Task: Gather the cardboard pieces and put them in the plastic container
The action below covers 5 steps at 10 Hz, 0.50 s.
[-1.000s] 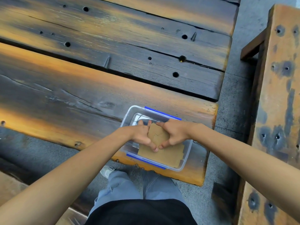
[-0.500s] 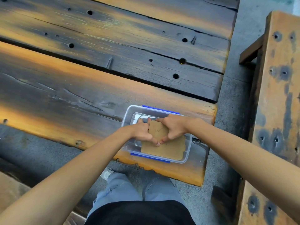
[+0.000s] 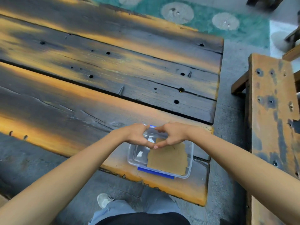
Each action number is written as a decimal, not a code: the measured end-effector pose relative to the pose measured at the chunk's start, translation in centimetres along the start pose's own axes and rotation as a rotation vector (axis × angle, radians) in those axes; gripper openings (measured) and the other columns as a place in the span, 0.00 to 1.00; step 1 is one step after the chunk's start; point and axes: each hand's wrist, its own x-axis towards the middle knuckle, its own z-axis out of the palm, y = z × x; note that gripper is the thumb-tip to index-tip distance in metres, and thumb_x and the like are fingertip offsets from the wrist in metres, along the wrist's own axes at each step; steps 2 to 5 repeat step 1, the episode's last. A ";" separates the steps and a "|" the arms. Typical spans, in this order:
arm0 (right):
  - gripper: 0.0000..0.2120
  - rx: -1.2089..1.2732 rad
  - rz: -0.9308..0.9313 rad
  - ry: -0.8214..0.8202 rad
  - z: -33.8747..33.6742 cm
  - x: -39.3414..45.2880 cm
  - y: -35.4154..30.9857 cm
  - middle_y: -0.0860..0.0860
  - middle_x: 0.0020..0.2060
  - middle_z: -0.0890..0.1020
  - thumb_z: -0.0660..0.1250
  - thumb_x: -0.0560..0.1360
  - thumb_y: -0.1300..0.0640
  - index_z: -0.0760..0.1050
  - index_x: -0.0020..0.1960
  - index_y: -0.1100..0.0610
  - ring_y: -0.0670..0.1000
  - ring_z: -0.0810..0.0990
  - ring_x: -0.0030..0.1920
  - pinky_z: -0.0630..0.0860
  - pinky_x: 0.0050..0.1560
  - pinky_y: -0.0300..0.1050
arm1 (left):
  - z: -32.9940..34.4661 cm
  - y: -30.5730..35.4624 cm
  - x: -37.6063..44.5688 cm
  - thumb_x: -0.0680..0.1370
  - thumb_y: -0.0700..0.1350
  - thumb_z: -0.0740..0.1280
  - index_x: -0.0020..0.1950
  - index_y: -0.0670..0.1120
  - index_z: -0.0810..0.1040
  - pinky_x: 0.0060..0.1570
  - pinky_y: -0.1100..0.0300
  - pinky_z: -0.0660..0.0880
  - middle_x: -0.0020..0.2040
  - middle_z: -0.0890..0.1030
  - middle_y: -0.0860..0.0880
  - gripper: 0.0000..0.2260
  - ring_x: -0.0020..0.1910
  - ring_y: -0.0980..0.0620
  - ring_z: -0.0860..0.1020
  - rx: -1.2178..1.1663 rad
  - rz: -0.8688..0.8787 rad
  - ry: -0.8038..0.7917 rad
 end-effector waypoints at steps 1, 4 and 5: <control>0.50 -0.050 0.001 0.134 -1.9 -0.5 -1.4 0.50 0.71 0.77 0.63 0.66 0.21 0.65 0.78 0.51 0.56 0.75 0.70 0.72 0.65 0.51 | -1.7 -0.7 -2.0 0.67 0.72 0.70 0.81 0.47 0.61 0.71 0.52 0.67 0.78 0.69 0.41 0.50 0.75 0.43 0.68 0.047 0.007 0.185; 0.50 -0.050 0.001 0.134 -1.9 -0.5 -1.4 0.50 0.71 0.77 0.63 0.66 0.21 0.65 0.78 0.51 0.56 0.75 0.70 0.72 0.65 0.51 | -1.7 -0.7 -2.0 0.67 0.72 0.70 0.81 0.47 0.61 0.71 0.52 0.67 0.78 0.69 0.41 0.50 0.75 0.43 0.68 0.047 0.007 0.185; 0.50 -0.050 0.001 0.134 -1.9 -0.5 -1.4 0.50 0.71 0.77 0.63 0.66 0.21 0.65 0.78 0.51 0.56 0.75 0.70 0.72 0.65 0.51 | -1.7 -0.7 -2.0 0.67 0.72 0.70 0.81 0.47 0.61 0.71 0.52 0.67 0.78 0.69 0.41 0.50 0.75 0.43 0.68 0.047 0.007 0.185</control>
